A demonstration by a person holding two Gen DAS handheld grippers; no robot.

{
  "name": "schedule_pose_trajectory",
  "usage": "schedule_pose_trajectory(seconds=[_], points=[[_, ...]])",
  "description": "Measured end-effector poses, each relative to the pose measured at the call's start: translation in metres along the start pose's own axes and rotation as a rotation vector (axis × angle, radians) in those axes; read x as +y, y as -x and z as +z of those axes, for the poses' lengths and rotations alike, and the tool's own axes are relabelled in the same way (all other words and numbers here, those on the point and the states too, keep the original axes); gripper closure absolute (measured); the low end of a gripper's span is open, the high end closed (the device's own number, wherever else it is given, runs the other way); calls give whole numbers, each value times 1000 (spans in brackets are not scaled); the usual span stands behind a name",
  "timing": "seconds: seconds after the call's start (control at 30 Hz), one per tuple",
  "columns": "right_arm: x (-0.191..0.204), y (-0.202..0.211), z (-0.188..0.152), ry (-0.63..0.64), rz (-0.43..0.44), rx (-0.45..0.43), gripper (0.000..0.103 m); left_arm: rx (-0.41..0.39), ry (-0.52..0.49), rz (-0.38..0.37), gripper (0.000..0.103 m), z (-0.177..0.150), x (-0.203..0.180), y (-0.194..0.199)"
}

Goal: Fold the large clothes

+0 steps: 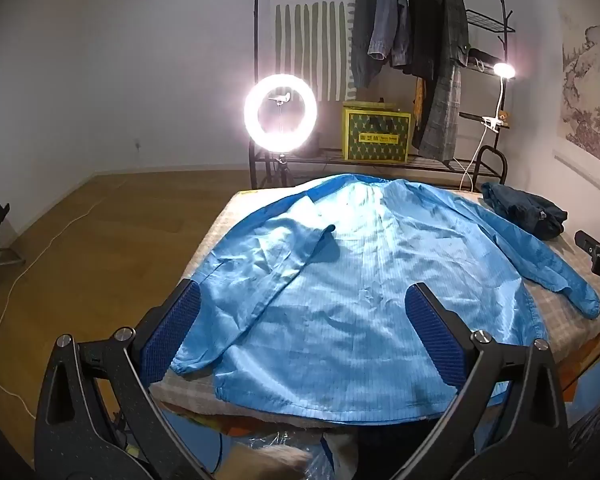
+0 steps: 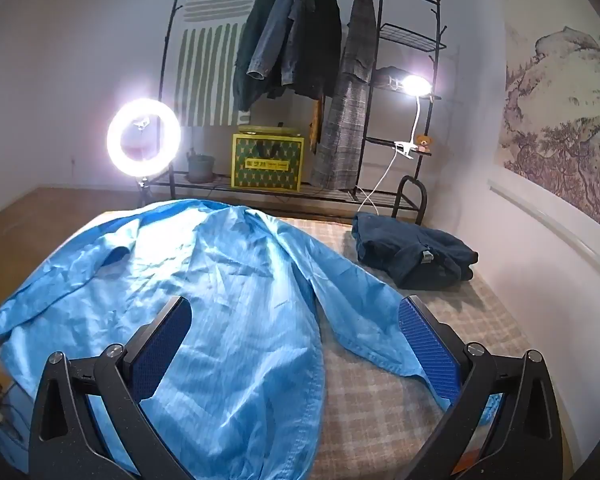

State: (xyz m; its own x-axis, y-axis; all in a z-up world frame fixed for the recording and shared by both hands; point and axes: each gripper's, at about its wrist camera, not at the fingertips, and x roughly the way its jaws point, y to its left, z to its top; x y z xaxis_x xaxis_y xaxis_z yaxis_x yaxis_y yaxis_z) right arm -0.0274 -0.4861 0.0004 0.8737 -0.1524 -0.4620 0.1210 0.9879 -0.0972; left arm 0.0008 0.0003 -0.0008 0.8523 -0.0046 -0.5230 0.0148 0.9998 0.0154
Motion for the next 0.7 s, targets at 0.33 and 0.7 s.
schedule_pose_trajectory(seconds=[0.33,0.7], points=[[1,4,-2,1,-6,4,0,4,39,-12,0,-1,7,-1],[-2,3,-4,-6,-8,7,0,-24,30,9,0,-4,10,5]])
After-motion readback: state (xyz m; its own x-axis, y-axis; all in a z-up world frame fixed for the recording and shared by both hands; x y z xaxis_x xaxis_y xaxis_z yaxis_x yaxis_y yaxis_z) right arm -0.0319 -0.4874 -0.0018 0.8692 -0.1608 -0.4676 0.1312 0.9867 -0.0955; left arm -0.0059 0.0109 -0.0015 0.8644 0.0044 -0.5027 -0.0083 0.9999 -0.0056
